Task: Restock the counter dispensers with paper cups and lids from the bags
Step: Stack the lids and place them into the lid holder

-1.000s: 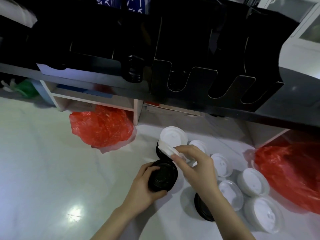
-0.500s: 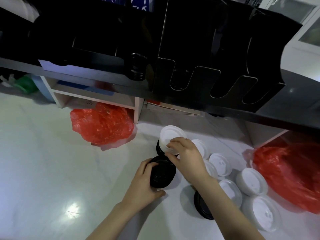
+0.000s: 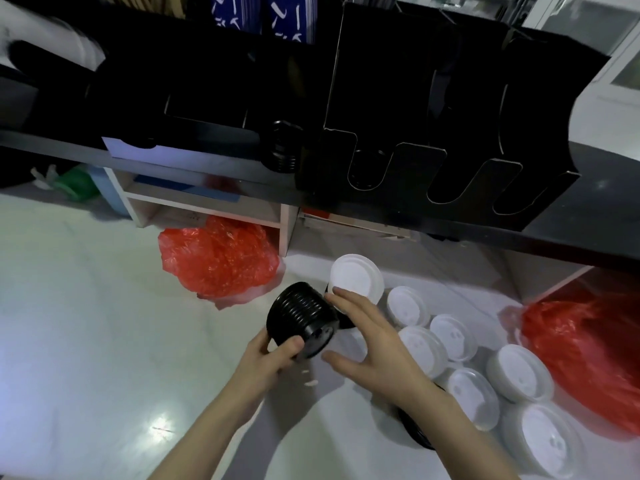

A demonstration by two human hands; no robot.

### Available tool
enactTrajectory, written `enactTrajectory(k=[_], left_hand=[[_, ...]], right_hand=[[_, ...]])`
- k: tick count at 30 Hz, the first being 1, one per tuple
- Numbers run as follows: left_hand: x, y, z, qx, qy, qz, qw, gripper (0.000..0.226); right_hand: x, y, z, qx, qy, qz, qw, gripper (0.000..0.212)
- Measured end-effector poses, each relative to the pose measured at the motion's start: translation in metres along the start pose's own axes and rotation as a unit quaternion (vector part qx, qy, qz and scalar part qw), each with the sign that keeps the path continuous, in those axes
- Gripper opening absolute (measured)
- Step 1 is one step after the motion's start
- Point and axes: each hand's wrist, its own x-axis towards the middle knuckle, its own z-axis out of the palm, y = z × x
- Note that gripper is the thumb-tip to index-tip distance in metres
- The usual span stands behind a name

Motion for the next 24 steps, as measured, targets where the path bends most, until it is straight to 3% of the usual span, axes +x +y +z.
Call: enactTrajectory(k=[3,8,13,16,21,24], left_hand=[[0.003,0.018,-0.005,0.033,-0.072,0.0,0.997,0.073],[0.008,0.045,-0.004,0.093,-0.135,0.028,0.986,0.081],[0.008,0.059,0.013,0.098,-0.103,0.104,0.984,0.063],[0.01,0.067,0.02,0.108,-0.13,0.139,0.976,0.068],[0.022,0.077,0.025,0.096,-0.125,0.139,0.978,0.07],[0.026,0.081,0.026,0.07,-0.126,0.132,0.981,0.068]], right_hand=[[0.009,-0.008,-0.002,0.048,-0.029,0.004,0.998,0.094],[0.015,-0.012,-0.009,0.094,0.027,0.042,0.994,0.09],[0.011,-0.01,-0.016,0.126,0.088,0.081,0.985,0.08],[0.01,-0.013,-0.025,0.127,0.126,0.095,0.979,0.075],[0.009,-0.021,-0.042,0.138,0.139,0.09,0.977,0.078],[0.009,-0.023,-0.047,0.18,0.143,0.084,0.969,0.069]])
